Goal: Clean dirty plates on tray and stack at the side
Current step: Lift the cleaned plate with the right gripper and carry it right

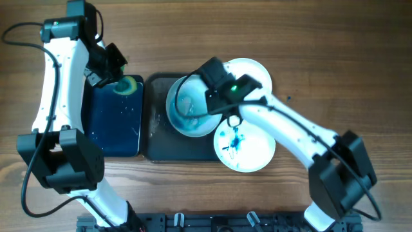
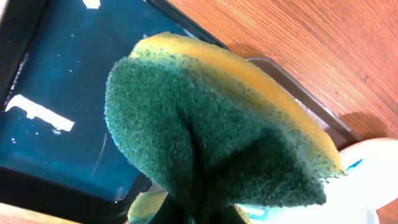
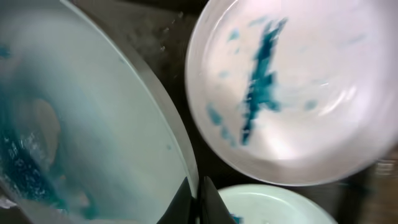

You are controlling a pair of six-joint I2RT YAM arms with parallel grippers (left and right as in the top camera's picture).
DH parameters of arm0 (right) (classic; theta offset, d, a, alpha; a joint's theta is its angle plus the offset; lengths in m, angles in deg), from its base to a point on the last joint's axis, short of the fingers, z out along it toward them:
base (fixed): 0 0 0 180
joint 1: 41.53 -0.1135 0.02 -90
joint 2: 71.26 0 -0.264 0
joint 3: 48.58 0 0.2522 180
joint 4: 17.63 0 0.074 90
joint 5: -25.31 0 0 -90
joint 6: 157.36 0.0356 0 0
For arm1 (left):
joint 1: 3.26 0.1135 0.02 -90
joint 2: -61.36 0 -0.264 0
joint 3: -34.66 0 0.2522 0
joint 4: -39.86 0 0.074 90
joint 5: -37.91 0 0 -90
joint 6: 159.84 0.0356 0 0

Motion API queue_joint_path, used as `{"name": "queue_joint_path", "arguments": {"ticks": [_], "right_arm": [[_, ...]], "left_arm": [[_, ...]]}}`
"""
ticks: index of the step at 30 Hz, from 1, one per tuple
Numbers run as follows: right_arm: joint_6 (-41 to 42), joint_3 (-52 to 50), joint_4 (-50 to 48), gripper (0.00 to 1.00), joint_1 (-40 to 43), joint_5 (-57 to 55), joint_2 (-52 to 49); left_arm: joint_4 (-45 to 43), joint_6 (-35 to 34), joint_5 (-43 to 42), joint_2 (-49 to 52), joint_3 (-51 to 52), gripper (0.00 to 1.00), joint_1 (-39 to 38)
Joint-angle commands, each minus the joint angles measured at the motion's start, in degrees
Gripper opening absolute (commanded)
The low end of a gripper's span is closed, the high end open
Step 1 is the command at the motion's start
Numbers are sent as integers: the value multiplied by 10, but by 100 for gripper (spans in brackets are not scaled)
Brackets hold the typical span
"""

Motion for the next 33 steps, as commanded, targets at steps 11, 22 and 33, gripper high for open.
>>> {"name": "queue_joint_path", "arguments": {"ticks": [11,22,33], "right_arm": [[-44,7,15,4,-210,-602,18],[-190,7,-106,4,-260,-715,18],[-105,7,-45,4,-232,-389,18]], "left_arm": [[-2,13,2,-14,-9,4,8],[-2,13,2,-14,-8,4,7],[1,11,2,-14,-8,4,7]]}}
